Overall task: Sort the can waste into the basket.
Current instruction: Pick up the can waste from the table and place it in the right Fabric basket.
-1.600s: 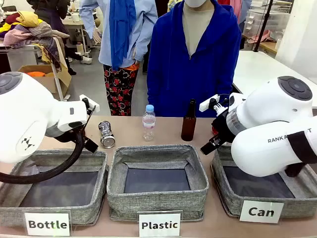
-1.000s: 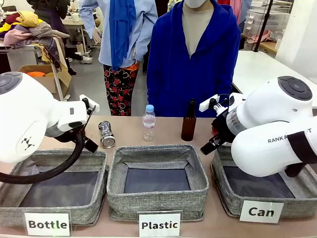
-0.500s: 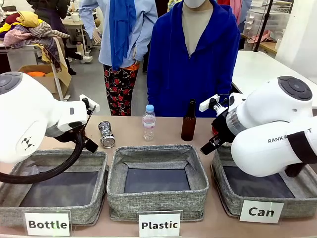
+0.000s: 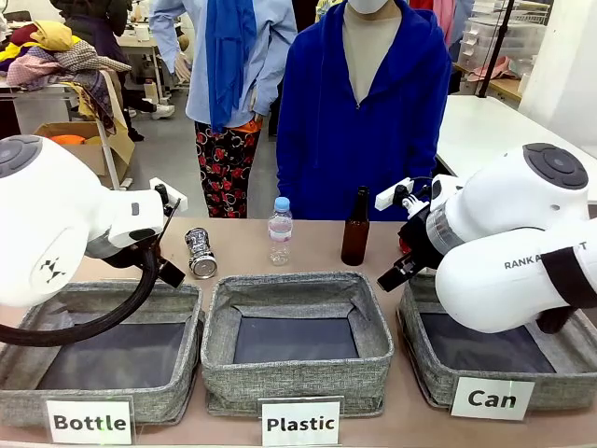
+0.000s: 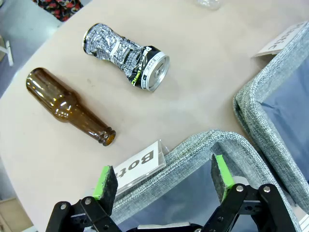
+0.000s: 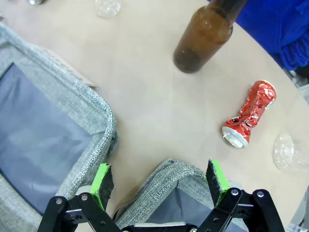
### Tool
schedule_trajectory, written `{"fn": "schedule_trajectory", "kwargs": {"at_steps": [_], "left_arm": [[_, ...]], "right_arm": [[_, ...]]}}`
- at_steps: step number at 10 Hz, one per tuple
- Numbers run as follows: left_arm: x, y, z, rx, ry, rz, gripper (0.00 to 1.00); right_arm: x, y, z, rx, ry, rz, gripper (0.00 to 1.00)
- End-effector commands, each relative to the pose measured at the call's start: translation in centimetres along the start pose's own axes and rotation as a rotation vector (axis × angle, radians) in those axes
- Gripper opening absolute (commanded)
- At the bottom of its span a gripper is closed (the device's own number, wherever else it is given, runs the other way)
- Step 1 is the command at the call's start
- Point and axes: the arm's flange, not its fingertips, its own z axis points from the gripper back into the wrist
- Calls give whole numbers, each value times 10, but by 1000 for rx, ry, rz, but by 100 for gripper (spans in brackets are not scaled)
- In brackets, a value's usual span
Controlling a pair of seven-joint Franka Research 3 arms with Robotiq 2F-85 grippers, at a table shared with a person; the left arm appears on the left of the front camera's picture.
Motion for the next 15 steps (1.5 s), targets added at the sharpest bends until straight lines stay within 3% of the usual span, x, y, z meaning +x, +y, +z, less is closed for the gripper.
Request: {"fn": "schedule_trajectory", "kwargs": {"at_steps": [1, 3, 4, 6, 7, 8, 9, 12, 15], "left_arm": [[0, 0, 0, 0, 0, 0, 100], [6, -5, 27, -274, -28, -28, 100], [13, -9, 45, -464, -56, -9, 100], [21, -8, 70, -757, 19, 132, 100], [21, -6, 85, -940, 14, 156, 100], [19, 2, 108, -1049, -32, 169, 100], [5, 22, 127, -1115, -88, 164, 100], [-54, 76, 178, -939, -277, 258, 100], [-145, 118, 206, -814, -554, 545, 100]], "right_arm": [[4, -1, 6, 11, 3, 16, 100], [16, -3, 28, 111, -49, -11, 100], [28, -7, 43, 232, -73, -100, 100], [45, -15, 75, 449, -15, -379, 100], [42, -21, 92, 630, 53, -436, 100], [33, -32, 110, 796, 68, -447, 100], [18, -47, 128, 856, 45, -482, 100], [-52, -103, 182, 804, -187, -663, 100], [-143, -155, 216, 728, -384, -921, 100]]}}
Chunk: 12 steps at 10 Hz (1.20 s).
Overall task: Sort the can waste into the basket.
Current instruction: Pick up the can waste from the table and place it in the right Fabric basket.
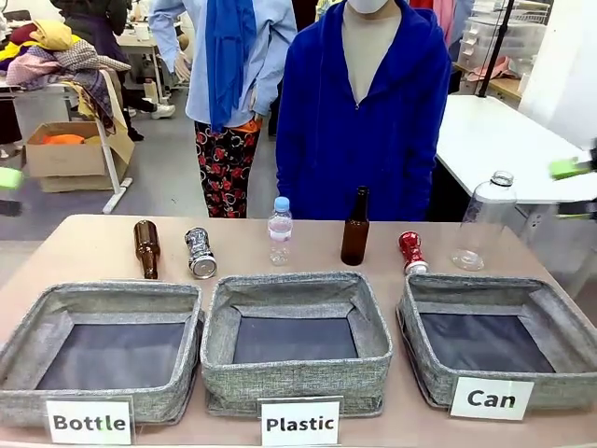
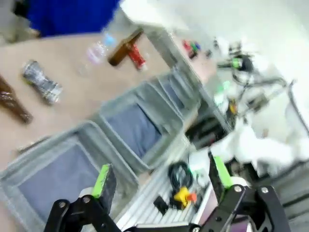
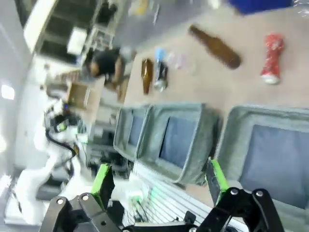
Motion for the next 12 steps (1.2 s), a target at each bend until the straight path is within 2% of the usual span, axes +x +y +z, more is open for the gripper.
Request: {"fn": "schedule_trajectory", "kwargs": {"at_steps": [1, 2, 3, 4, 5, 6, 7, 11, 12], "left_arm": [[-58, 6, 21, 19, -253, 64, 100], [-81, 18, 39, 50, -355, 151, 100], [-75, 22, 45, 103, -401, 212, 100], [-84, 27, 46, 133, -466, 275, 100], [-99, 29, 40, 121, -485, 291, 100], [-78, 22, 38, 165, -474, 290, 100], [-24, 54, 117, 131, -440, 267, 100], [-24, 54, 117, 131, -440, 267, 100], [-24, 54, 117, 131, -440, 267, 100]], "right_arm": [[-36, -33, 31, 28, -166, -82, 100], [-50, -50, 56, 23, -235, -130, 100], [-60, -59, 66, 21, -305, -171, 100], [-66, -68, 77, 16, -335, -180, 100], [-70, -72, 84, 4, -322, -185, 100], [-71, -69, 78, -2, -339, -181, 100], [-21, -70, 122, -16, -324, -211, 100], [-23, -71, 122, -31, -317, -221, 100], [-20, -55, 111, -78, -286, -84, 100]]}}
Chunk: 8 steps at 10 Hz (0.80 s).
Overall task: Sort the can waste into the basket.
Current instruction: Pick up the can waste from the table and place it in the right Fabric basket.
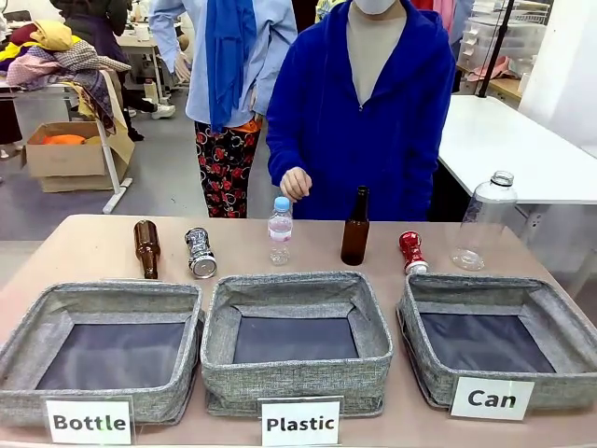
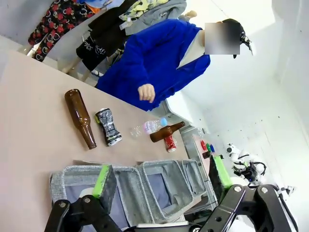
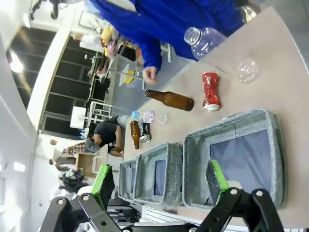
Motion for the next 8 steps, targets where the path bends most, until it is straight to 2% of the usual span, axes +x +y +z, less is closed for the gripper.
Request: {"fn": "schedule_trajectory", "kwargs": {"at_steps": [1, 2, 4, 5, 7, 8], "left_arm": [[-1, 1, 3, -5, 6, -14, 100], [-1, 1, 3, -5, 6, -14, 100], [-1, 1, 3, -5, 6, -14, 100], [-1, 1, 3, -5, 6, -14, 100], [-1, 1, 3, -5, 6, -14, 100], [-1, 1, 3, -5, 6, -14, 100]], "right_arm": [[0, 36, -21, -54, 62, 201, 100], [2, 67, -46, -130, 103, 290, 100], [-2, 118, -118, -395, 163, 436, 100], [-7, 132, -156, -514, 207, 495, 100], [-24, 142, -217, -768, 228, 611, 100], [-31, 143, -224, -797, 229, 646, 100]]}}
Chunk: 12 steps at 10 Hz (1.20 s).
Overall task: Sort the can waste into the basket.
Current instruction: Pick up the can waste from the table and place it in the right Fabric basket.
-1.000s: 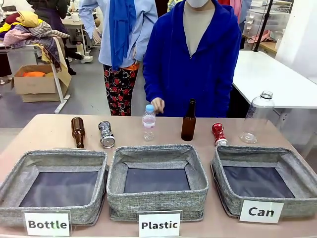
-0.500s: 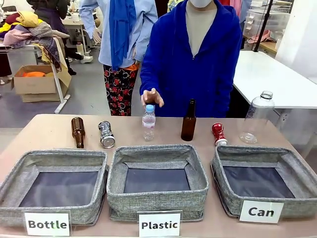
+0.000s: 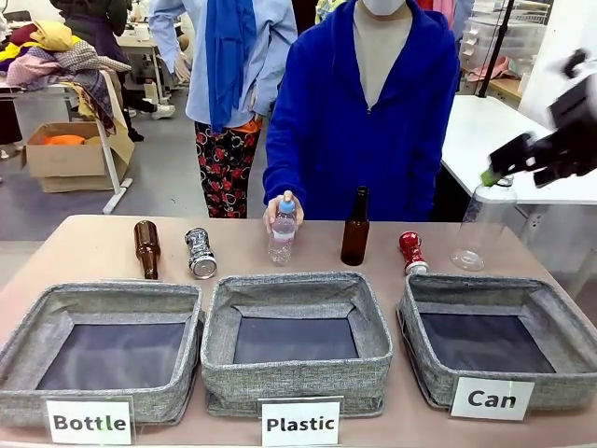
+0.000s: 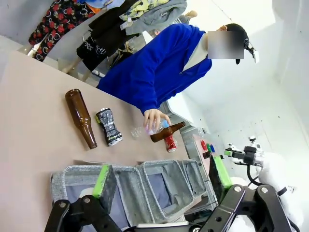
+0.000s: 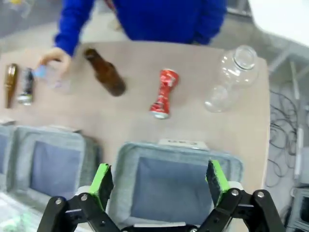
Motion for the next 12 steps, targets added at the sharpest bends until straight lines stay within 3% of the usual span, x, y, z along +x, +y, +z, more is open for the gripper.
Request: {"fn": "schedule_trajectory", "kwargs": {"at_steps": [1, 2, 3, 5, 6, 9, 12], "left_arm": [[-1, 0, 2, -6, 5, -14, 100], [-1, 0, 2, -6, 5, -14, 100], [-1, 0, 2, -6, 5, -14, 100], [-1, 0, 2, -6, 5, -14, 100], [-1, 0, 2, -6, 5, -14, 100], [-1, 0, 2, -6, 5, -14, 100], [-1, 0, 2, -6, 5, -14, 100]], "right_arm": [[0, -12, 5, -68, 12, -42, 100], [-9, -22, 22, -53, -32, -111, 100], [1, 0, -8, -58, 19, 7, 100], [0, -14, 2, -75, 11, -23, 100], [7, 1, -5, -119, -1, 11, 100], [49, 33, -55, -127, 129, 92, 100], [83, 37, -121, -70, 274, 54, 100]]}}
